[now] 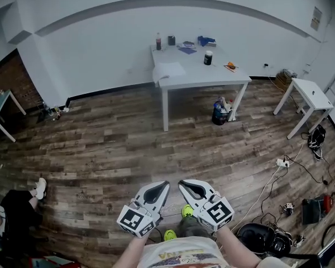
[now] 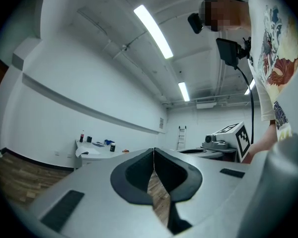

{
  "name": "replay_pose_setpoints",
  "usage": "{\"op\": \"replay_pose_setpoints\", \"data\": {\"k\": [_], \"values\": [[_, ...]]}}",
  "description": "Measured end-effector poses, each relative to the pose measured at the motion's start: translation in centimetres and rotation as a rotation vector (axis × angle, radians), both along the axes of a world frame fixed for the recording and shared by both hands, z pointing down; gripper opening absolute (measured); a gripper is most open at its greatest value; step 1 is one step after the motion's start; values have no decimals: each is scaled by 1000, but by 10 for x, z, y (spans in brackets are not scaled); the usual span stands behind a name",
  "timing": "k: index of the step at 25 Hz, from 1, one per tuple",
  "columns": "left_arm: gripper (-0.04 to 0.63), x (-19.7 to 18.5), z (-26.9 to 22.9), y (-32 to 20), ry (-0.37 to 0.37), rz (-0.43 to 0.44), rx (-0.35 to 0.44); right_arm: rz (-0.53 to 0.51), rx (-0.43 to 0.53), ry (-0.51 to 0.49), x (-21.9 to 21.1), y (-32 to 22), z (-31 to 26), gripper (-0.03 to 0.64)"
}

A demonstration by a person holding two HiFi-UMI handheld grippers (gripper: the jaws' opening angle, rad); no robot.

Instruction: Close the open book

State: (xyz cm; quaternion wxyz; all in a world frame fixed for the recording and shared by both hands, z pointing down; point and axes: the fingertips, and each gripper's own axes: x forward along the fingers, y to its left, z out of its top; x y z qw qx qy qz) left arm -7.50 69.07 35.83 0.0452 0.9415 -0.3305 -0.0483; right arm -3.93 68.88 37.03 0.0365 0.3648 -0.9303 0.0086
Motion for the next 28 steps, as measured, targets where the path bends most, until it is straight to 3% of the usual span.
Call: {"op": "replay_pose_setpoints", "data": {"k": [11,17,28], "values": [[14,8,14,-69,-27,-63,-55,-51,-28,-8,8,-79,10,25],[14,29,4,-131,-53,-86,-16,-54,-25,-28,36,-142,2,25],[14,69,22,-221,-58,-162,-58,-98,-17,-31,94,-237,12,25]]}}
